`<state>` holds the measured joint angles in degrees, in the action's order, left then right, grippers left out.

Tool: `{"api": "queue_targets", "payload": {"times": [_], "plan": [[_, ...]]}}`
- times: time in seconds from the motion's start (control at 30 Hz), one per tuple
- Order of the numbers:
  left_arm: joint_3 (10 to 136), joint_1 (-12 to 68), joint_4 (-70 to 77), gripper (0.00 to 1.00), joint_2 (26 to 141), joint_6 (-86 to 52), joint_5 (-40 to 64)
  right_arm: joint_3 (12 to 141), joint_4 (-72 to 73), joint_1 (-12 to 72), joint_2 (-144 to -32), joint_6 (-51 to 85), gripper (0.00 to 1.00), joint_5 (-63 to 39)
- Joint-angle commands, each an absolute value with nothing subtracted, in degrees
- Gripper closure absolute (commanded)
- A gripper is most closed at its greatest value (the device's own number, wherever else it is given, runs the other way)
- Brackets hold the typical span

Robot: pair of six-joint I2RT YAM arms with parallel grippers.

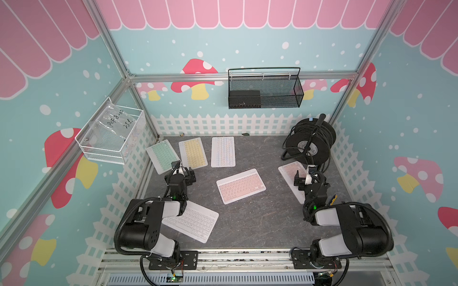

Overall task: Stack the numeric keypads
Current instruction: Move the numeric keypad to the center of the board.

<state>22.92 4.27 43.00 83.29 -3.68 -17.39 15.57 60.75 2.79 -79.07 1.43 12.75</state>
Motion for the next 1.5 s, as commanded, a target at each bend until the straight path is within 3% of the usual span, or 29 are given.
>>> {"api": "queue_targets", "payload": {"times": [0.0, 0.13, 0.23, 0.33, 0.43, 0.53, 0.63, 0.73, 0.87, 1.03, 1.1, 1.27, 1.33, 1.47], "plan": [[31.37, 6.19, 23.57, 0.01, 72.95, -3.61, -17.94, 25.5, 37.21, 3.25, -70.22, 4.57, 0.0, 7.28], [42.63, 9.15, -2.84, 0.01, 65.24, -17.93, -13.77, 33.97, 19.47, 3.6, -63.89, 16.85, 0.01, -3.49], [44.83, 13.44, -11.1, 0.01, 61.32, -28.25, -8.56, 35.56, 15.13, 4.42, -61.47, 28.55, 0.01, -17.05], [40.65, 18.71, -10.39, 0.01, 57.16, -41.93, -1.27, 34.64, 14.15, 9.34, -60.74, 38.8, 0.0, -27.78], [34.1, 28.82, -5.95, 0.01, 53.95, -55.08, -1.13, 32.86, 13.69, 18.53, -60.76, 44.52, 0.0, -28.88], [29.1, 38.13, -4.12, 0.01, 53.09, -66.93, -4.18, 26.88, 22.29, 26.68, -60.0, 54.23, 0.0, -29.79], [28.43, 46.21, -4.58, 0.01, 53.02, -71.06, -7.05, 22.41, 28.8, 30.67, -58.47, 61.25, 0.0, -30.6], [29.45, 52.0, -6.05, 0.01, 52.33, -72.06, -12.42, 23.12, 26.5, 32.07, -56.0, 59.86, 0.01, -28.85], [25.4, 51.32, 3.13, 0.01, 51.48, -74.46, -11.25, 21.22, 33.48, 32.03, -56.08, 62.77, 0.0, -30.03], [16.01, 41.9, 10.68, 0.01, 46.94, -83.24, -2.0, 23.42, 26.4, 31.35, -61.52, 64.35, 0.0, -30.54], [19.66, 39.37, -5.25, 0.01, 43.52, -80.1, -3.99, 25.57, 23.95, 31.34, -66.15, 63.39, 0.0, -32.43], [34.73, 35.6, -44.15, 0.01, 39.35, -67.03, -26.01, 33.25, 10.67, 32.03, -74.78, 57.5, 0.0, -33.27], [37.56, 31.51, -50.59, 0.01, 40.0, -64.25, -32.38, 34.61, 7.92, 33.05, -75.98, 55.74, 0.0, -31.82], [38.95, 20.09, -48.58, 0.01, 43.23, -58.58, -32.17, 35.91, 3.99, 34.15, -76.26, 53.56, 0.0, -28.78]]}}
